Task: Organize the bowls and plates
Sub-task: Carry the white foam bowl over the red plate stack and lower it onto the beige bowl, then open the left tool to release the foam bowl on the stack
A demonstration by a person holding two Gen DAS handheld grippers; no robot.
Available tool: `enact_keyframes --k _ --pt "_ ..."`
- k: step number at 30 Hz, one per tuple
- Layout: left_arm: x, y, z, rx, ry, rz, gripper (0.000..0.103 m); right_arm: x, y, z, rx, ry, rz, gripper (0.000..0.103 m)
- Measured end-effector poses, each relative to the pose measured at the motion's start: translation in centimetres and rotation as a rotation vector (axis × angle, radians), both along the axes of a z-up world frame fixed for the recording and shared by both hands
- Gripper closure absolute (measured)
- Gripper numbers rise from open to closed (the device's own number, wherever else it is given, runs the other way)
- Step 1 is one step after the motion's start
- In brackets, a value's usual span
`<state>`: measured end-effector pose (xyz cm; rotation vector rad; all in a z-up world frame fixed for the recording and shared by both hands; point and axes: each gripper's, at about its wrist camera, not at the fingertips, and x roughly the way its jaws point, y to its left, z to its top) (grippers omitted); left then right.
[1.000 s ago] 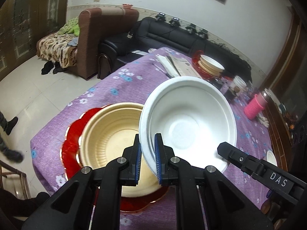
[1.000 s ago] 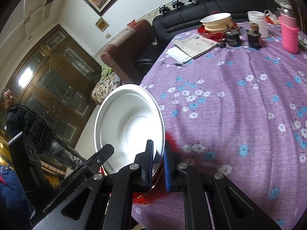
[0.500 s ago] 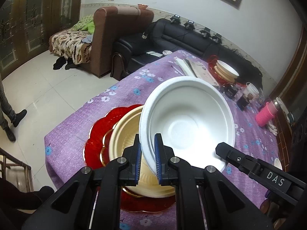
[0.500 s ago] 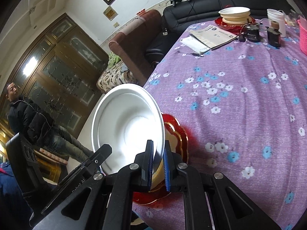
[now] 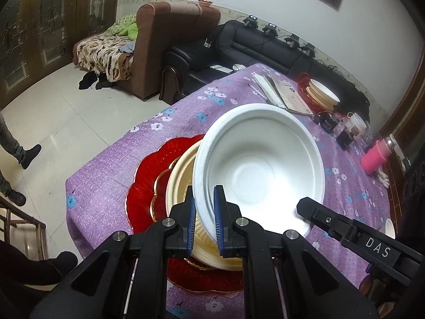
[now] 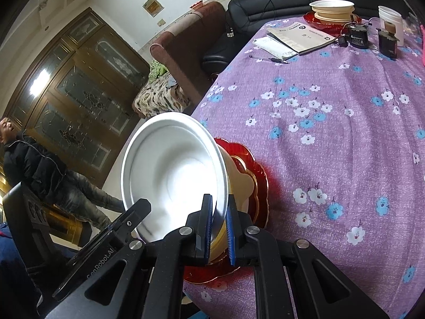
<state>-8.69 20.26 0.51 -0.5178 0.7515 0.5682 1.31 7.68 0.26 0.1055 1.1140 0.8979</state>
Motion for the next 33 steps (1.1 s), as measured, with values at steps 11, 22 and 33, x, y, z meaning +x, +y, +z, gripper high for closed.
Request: enact_keyframes --k 11,22,33 --pt "0.1 0.3 -0.8 -0.020 0.021 0.007 0.092 0.1 0.7 -0.7 -0.023 0.008 0.011 0.094" --pt "0.2 0.6 -1.1 -0.029 0.033 0.027 0.092 0.2 1.3 -1.1 -0.042 0.005 0.026 0.093" --pt "0.0 0.7 -0.8 -0.016 0.033 0.048 0.085 0.2 1.4 -0.9 -0.039 0.011 0.029 0.088"
